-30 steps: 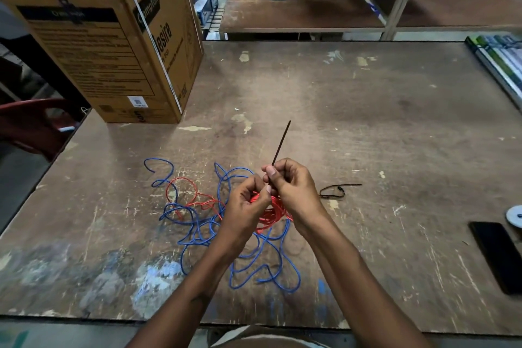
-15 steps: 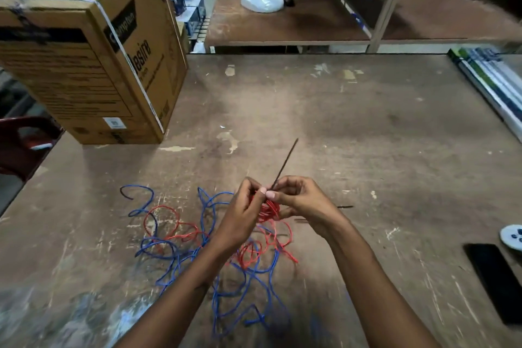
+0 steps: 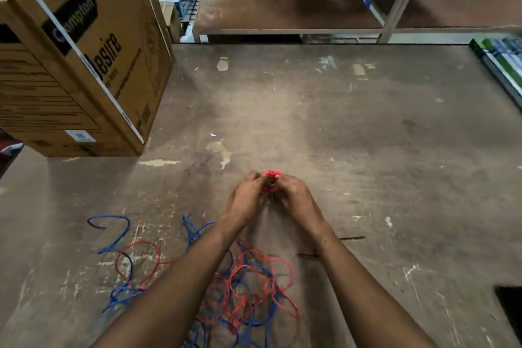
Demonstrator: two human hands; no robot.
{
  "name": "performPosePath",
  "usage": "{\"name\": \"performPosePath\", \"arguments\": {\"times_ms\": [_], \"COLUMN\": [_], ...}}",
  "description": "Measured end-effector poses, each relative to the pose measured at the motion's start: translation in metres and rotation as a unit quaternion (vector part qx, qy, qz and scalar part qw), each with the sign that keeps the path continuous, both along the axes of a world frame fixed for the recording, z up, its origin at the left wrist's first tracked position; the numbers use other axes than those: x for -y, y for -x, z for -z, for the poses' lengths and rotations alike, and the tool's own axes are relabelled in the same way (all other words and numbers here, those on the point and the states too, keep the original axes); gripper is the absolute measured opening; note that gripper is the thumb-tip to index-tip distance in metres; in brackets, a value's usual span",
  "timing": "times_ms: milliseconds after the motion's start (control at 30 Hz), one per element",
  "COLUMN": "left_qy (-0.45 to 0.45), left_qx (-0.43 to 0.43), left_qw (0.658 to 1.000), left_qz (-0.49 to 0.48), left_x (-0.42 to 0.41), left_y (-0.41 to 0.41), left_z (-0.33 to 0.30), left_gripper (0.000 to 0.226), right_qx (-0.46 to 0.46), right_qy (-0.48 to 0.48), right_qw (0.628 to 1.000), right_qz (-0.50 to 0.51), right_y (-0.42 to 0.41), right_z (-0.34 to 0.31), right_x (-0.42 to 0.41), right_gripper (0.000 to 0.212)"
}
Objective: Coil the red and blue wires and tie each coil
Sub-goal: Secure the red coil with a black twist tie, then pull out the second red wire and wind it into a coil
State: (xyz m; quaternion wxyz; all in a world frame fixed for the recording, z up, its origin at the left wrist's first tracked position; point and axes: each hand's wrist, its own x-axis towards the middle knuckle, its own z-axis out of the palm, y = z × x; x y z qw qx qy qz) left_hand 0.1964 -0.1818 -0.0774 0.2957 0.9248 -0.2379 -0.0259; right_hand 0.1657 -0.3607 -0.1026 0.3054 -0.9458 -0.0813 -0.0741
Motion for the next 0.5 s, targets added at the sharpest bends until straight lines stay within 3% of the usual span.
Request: {"name": "performPosePath", "arguments": {"times_ms": [100, 267, 500], "left_qy": [0.007, 0.095, 0.163], "left_qx": [0.000, 0.012, -0.002], "left_qw": [1.000, 0.995, 0.982], "left_qz": [0.004, -0.031, -0.096], "left_x": [-0.001, -0.024, -0.086], "left_y": [0.003, 0.018, 0.094], "left_z": [0.009, 0.005, -0.027], "left_gripper": [0.032, 0.032, 0.020], "right_qx": [-0.002, 0.050, 0.073], "right_qy": [0.012, -0.022, -0.178], "right_qw": [1.000, 0.998, 0.978], "right_qz": [-0.002, 0.012, 0.082], "right_y": [0.003, 0.028, 0.089], "right_z": [0.026, 0.004, -0.041], "right_x": [0.005, -0.013, -0.032], "right_gripper": [0.037, 0.047, 0.076]}}
